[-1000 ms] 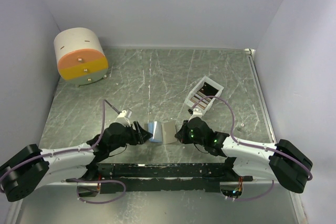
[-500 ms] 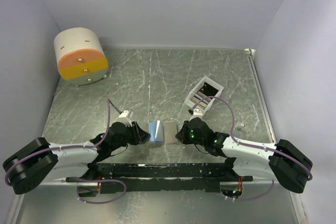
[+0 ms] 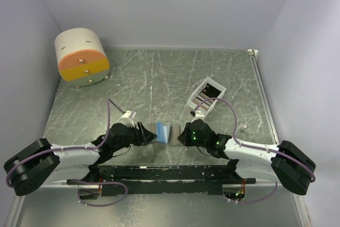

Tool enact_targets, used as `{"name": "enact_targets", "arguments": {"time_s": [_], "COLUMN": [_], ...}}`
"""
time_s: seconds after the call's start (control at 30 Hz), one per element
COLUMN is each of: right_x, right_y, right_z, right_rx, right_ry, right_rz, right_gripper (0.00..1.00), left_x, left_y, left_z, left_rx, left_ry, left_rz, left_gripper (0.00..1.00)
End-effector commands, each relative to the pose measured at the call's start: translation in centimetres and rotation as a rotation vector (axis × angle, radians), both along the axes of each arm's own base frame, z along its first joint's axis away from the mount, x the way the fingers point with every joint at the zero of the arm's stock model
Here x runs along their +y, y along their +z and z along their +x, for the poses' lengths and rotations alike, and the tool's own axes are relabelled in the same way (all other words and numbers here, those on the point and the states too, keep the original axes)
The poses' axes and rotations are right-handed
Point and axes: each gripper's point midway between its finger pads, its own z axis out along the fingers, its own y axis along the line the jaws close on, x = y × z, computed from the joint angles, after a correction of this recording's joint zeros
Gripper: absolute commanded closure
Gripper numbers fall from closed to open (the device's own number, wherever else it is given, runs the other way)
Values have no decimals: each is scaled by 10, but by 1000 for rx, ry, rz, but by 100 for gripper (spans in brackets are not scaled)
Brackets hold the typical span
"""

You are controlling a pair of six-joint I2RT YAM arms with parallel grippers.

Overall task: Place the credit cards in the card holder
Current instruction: Open the card holder at the center of the board.

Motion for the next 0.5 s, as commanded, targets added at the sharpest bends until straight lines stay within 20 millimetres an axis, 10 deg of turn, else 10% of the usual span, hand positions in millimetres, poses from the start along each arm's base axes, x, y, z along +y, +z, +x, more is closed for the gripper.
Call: {"name": "enact_targets", "arguments": {"time_s": [0.0,0.47], "right_x": [9,16], "right_y": [9,34], "right_z": [2,6], "right_rx": [-18,-60], "right_ry": [21,45], "right_rz": [34,63], "right_gripper": [100,100], "left_x": [-18,-12], "left_y": [38,30], "left_z": [1,4], "left_rx": [-61,-51], "left_ry": [-52,-29], "left_rz": [-102,-61], "left_gripper": [34,31]}}
